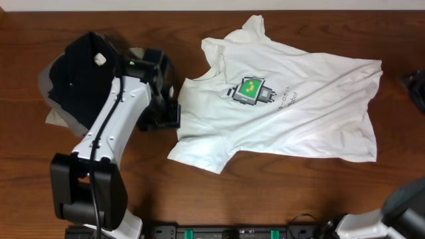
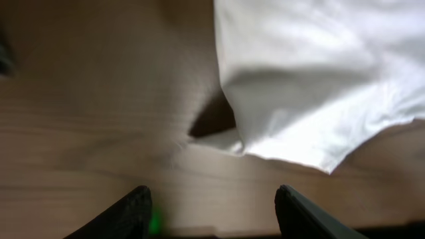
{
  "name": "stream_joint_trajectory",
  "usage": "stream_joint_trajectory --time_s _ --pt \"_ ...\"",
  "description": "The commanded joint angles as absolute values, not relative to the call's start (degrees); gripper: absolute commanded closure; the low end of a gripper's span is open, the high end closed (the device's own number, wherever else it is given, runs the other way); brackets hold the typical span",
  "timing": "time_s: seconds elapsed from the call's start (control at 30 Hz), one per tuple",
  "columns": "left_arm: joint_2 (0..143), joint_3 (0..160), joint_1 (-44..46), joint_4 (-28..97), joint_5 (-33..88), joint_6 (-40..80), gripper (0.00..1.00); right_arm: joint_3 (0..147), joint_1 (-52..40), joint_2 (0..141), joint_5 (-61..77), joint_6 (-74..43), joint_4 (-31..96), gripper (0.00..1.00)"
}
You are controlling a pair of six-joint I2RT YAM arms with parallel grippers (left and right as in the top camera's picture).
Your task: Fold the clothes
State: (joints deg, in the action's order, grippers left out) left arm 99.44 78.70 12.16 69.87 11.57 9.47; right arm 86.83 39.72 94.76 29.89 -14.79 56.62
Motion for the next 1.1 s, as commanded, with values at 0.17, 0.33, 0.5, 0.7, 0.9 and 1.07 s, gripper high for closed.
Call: stream_joint_trajectory --time_s 0.17,0.33,0.5,0.7,0.9,1.07 --pt "99.15 68.69 14.94 66.41 20.36 5.54 0.37 84.23 37.54 88.31 16.10 -16.45 68.93 0.40" --pt "99.22 62.06 16.93 59.99 20.34 5.61 0.35 71.99 37.32 88.31 13.93 -16.51 65.60 0.42" --pt "99.22 56.82 16.95 55.66 20.12 5.61 0.35 60.25 38.81 88.38 9.19 -20.29 57.54 0.43" --pt "99.22 55.48 16.95 52.05 20.14 5.61 0.78 51.94 39.79 88.40 8.97 -24.51 46.96 0.48" --pt "99.22 55.48 16.95 53.01 20.14 5.61 0.94 46.65 39.79 88.40 7.07 -27.20 39.90 0.49" --pt "99.22 55.48 16.95 53.23 20.14 5.61 0.94 43.72 39.68 88.40 7.03 -28.12 35.42 0.63"
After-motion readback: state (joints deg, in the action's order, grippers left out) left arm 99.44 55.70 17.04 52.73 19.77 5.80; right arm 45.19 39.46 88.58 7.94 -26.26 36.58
